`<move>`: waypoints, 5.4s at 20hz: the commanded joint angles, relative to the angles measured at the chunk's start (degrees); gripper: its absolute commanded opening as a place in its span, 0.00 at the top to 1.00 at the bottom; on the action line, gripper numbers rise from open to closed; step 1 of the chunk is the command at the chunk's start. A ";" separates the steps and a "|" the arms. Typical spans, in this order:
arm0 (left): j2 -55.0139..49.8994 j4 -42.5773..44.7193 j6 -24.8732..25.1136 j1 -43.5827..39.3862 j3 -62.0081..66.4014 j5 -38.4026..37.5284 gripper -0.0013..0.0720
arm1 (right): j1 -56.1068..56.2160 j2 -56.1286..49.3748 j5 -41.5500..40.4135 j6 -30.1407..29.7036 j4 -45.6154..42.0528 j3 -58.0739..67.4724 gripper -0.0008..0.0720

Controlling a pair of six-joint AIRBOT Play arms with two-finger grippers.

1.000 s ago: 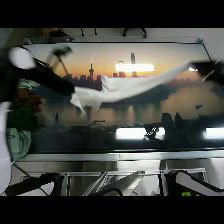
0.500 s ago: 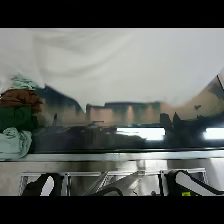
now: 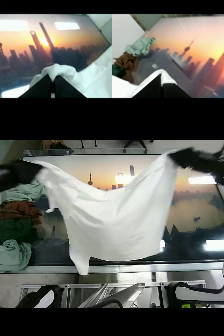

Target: Fold the shirts.

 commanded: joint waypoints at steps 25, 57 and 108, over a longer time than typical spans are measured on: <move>-36.59 4.70 7.65 15.21 -12.35 -26.08 0.06 | -25.83 0.04 11.41 12.02 -32.46 -43.21 0.39; 10.62 -10.69 5.14 4.59 46.01 -11.13 0.96 | -10.73 25.44 -5.81 -8.52 5.62 20.79 0.97; -42.40 10.99 4.87 19.63 -10.27 -25.81 0.06 | -17.51 -19.63 12.72 3.91 -23.89 -25.51 0.49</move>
